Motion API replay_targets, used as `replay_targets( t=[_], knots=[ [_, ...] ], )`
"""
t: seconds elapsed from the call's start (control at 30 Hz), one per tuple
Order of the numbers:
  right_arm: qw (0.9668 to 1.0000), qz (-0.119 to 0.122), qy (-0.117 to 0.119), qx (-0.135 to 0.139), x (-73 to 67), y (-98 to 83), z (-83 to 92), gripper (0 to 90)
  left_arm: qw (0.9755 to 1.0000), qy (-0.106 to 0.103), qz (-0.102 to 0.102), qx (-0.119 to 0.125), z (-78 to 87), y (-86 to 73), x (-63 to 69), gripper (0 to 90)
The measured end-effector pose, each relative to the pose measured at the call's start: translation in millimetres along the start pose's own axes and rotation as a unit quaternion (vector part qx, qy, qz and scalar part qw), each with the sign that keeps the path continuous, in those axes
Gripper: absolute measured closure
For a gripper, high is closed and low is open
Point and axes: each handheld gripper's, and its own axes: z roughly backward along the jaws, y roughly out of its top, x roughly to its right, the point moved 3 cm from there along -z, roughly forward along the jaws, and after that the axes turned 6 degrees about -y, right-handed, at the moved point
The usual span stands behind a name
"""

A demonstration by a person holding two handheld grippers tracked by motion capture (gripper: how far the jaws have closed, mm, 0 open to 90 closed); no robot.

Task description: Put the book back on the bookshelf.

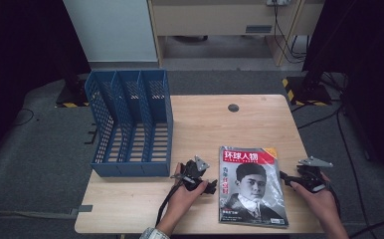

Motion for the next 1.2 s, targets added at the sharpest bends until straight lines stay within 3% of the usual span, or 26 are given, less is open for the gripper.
replay_targets(
  t=[0.1,0.13,0.17,0.23,0.33,0.6,0.77,0.83,1.0,1.2],
  knots=[
    [0.9998,-0.01,0.005,0.016,0.2,3.7,4.9,21.4,0.9998,-0.01,0.011,0.011,3.4,3.3,1.9,7.0],
    [0.9993,-0.015,0.024,0.026,-5.0,6.3,8.7,20.6,0.9997,-0.008,-0.001,0.021,6.8,6.7,5.6,6.9],
    [0.9993,-0.015,0.024,0.026,-5.0,6.3,8.7,20.6,0.9997,-0.008,-0.001,0.021,6.8,6.7,5.6,6.9],
    [0.999,0.0,0.04,0.021,-14.1,6.9,9.2,18.0,0.9995,-0.012,-0.007,0.029,8.8,8.4,10.1,7.2],
    [0.9984,0.009,0.054,0.009,-22.0,6.1,5.4,15.6,0.9988,-0.028,0.008,0.04,9.9,9.2,14.1,7.4],
    [0.9966,0.024,0.076,-0.02,-31.7,1.5,-2.0,12.1,0.9983,-0.023,0.006,0.054,10.6,12.9,20.9,8.7],
    [0.9961,0.028,0.081,-0.018,-36.0,0.6,-4.1,11.0,0.9969,-0.036,-0.006,0.07,14.7,15.2,26.4,16.4],
    [0.9956,0.031,0.086,-0.018,-37.8,0.8,-4.3,11.2,0.996,-0.045,-0.012,0.076,15.5,15.4,30.1,23.3],
    [0.9938,0.049,0.099,-0.015,-44.5,1.3,-4.3,14.5,0.9949,-0.059,-0.032,0.075,14.0,15.4,39.8,29.7],
    [0.9928,0.057,0.105,-0.012,-50.7,1.8,-4.5,16.5,0.9948,-0.076,-0.044,0.052,8.0,12.3,47.9,35.9]
  ],
)
